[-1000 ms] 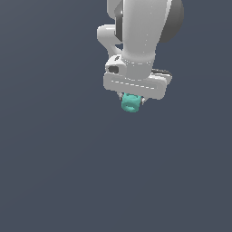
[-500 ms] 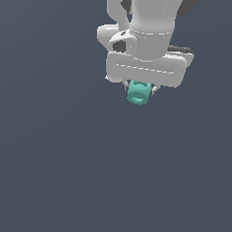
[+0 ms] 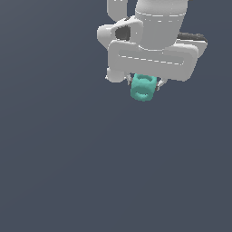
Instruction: Pick up the object and move it to a goal position.
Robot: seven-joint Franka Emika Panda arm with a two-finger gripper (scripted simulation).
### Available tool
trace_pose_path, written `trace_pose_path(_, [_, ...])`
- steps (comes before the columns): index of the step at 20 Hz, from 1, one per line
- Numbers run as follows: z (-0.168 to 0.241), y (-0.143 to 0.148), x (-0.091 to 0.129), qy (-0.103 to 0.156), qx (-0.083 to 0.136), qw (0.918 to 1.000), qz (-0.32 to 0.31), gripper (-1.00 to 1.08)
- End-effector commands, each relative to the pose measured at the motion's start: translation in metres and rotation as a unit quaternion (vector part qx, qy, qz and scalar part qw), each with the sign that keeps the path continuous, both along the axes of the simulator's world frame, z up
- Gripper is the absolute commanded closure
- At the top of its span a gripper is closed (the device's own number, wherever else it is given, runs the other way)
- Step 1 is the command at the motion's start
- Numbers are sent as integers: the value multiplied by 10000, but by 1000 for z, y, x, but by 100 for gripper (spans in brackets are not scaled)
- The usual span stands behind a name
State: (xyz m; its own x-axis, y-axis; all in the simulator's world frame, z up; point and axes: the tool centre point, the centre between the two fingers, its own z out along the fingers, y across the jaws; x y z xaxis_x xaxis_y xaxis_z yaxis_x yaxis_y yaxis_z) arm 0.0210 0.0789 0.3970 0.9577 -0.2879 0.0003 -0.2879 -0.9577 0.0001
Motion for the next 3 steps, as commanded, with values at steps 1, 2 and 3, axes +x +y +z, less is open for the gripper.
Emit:
trace_pose_path(1, [3,1,1,1,0,10000,-1,108])
trace_pose_path(2, [3,1,1,1,0,10000,-1,108])
trace_pose_path(3, [3,1,2,1,0,10000,-1,108])
